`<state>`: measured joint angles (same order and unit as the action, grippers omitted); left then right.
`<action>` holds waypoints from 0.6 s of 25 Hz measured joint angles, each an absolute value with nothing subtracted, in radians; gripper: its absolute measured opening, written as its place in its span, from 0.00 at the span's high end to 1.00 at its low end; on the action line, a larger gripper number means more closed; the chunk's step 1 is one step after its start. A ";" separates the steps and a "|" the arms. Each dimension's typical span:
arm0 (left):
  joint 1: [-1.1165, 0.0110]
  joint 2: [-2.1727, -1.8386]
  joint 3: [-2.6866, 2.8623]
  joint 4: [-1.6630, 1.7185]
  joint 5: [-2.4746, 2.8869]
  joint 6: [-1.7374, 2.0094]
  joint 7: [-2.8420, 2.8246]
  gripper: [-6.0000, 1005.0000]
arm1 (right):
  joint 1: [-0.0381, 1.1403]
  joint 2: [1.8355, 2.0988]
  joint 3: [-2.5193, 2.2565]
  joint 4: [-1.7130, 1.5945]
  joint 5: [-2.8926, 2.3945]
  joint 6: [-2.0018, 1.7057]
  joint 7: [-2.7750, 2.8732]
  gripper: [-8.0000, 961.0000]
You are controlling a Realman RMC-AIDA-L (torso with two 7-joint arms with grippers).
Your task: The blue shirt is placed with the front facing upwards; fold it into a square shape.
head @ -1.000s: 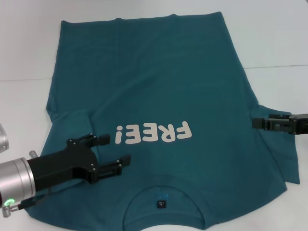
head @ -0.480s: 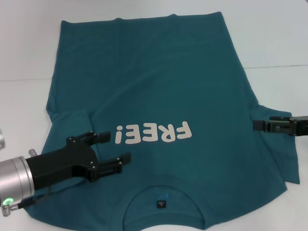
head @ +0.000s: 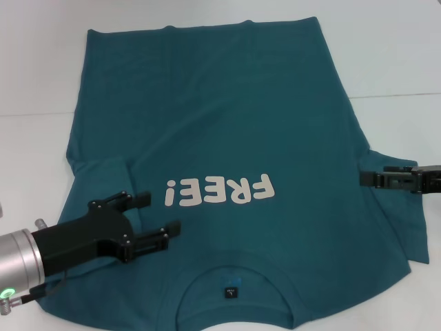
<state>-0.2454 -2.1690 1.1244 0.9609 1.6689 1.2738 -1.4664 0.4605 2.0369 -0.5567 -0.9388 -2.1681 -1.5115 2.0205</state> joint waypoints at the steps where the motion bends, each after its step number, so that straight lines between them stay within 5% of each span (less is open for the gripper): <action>1: -0.245 -2.169 1.124 0.959 1.669 1.274 -1.464 0.16 | 0.460 2.037 -0.556 -0.940 -2.168 -1.511 2.021 0.04; 15: -0.250 -2.169 1.124 0.941 1.669 1.273 -1.451 0.17 | 0.457 2.021 -0.545 -0.950 -2.216 -1.517 2.072 0.04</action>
<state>-0.2501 -2.1690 1.1244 0.9413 1.6687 1.2733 -1.4510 0.4570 2.0211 -0.5454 -0.9502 -2.2164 -1.5169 2.0723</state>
